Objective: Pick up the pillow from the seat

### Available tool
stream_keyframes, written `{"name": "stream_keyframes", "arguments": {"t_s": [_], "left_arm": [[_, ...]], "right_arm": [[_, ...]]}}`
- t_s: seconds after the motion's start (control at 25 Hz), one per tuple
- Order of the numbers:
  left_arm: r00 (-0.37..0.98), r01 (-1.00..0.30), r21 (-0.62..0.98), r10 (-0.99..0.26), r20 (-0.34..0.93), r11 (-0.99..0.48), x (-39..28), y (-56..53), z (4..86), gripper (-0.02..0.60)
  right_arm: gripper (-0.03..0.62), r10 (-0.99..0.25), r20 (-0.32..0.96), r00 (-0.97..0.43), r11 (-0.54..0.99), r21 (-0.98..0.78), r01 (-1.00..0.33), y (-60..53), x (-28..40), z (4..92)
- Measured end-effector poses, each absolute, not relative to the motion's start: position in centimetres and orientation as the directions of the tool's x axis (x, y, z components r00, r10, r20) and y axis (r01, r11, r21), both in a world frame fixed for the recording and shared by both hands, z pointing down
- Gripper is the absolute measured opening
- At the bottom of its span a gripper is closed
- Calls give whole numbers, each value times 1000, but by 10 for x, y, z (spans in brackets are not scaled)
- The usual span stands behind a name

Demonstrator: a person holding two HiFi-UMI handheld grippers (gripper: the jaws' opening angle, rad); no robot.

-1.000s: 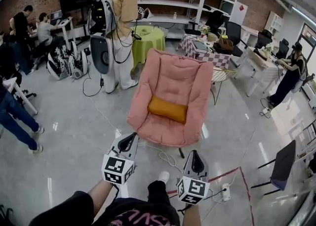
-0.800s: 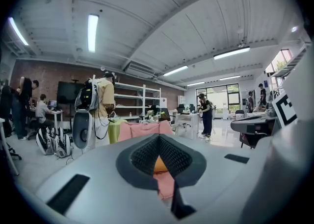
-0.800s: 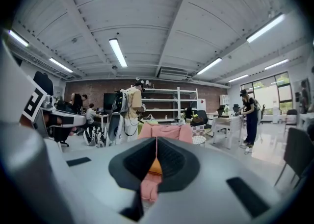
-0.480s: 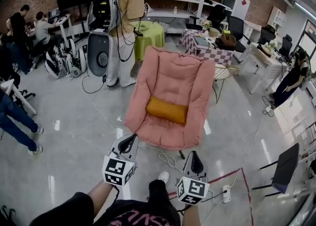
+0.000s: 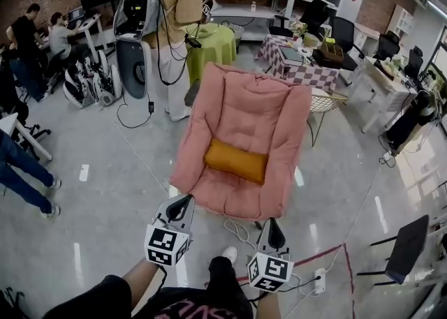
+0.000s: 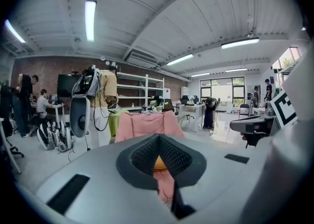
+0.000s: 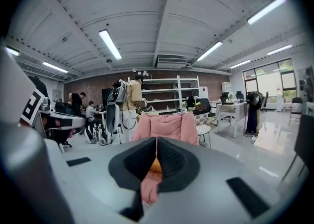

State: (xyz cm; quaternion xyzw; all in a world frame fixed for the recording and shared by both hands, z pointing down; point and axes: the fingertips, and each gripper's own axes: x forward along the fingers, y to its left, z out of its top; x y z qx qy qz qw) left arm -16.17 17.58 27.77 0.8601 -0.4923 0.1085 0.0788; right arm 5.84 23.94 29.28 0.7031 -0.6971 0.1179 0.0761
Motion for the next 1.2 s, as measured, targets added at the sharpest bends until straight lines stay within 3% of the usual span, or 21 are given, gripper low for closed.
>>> {"name": "stream_keyframes", "arguments": {"t_s": [1.2], "left_arm": [[447,-888,29,-845,294,-460,-39,9,275,9]], "right_arm": [[21,-952,303,-43,27,-56,-998,66,175,295]]}}
